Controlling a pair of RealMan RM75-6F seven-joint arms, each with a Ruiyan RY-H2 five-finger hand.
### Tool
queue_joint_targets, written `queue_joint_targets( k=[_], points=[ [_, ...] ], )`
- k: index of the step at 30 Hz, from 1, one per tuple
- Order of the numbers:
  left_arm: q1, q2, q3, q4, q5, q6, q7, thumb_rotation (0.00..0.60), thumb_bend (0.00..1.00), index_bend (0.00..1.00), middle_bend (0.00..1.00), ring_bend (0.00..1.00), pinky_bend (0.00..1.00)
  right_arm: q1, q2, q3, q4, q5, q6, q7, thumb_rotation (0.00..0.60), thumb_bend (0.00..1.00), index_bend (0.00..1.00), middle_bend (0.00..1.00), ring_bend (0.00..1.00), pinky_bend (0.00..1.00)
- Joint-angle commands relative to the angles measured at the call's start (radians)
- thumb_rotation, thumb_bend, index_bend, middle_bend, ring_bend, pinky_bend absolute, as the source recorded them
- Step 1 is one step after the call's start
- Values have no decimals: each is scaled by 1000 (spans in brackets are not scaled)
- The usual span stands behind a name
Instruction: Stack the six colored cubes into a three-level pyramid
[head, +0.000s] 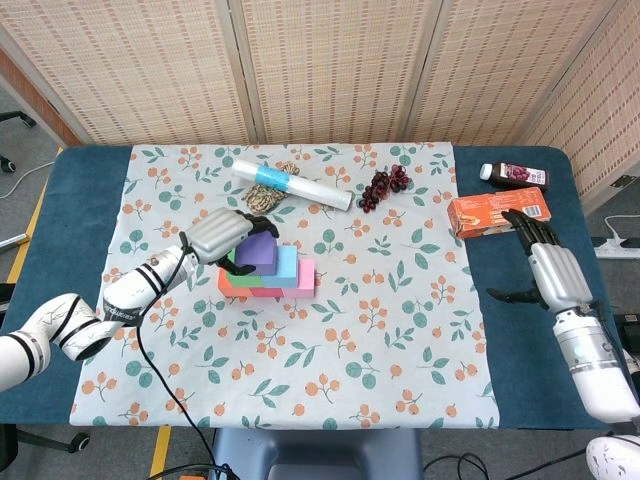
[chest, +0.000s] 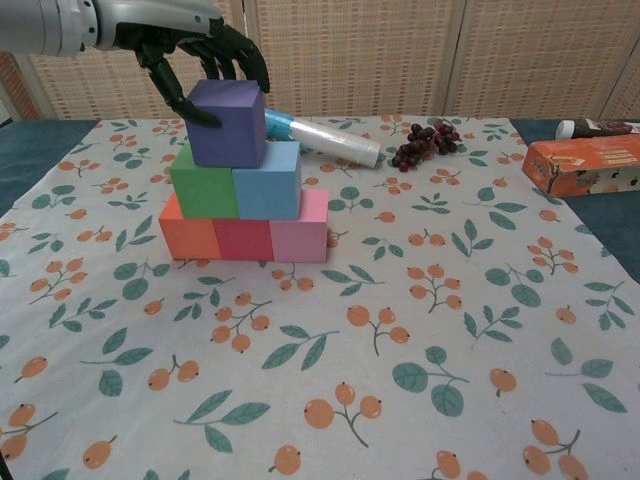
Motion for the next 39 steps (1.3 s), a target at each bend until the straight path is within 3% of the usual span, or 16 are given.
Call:
queue_joint_targets(
  k=[1, 29, 39],
  points=[
    [0, 0, 1, 0, -2, 2, 4, 600, 321, 289, 344, 318, 340, 0, 0, 1, 0, 1, 0, 0, 600, 0, 0, 30, 0, 0],
    [-5, -5, 3, -12, -25, -7, 17, 600, 321, 279, 331, 318, 338, -6, 0, 5, 6, 2, -2, 6, 600, 0, 0, 30, 0, 0],
    [-5, -12, 9, -3, -25, -14, 19, 600, 323, 203, 239, 233, 303, -9, 1, 7, 9, 1, -2, 11, 600, 0, 0, 30, 0, 0]
  ],
)
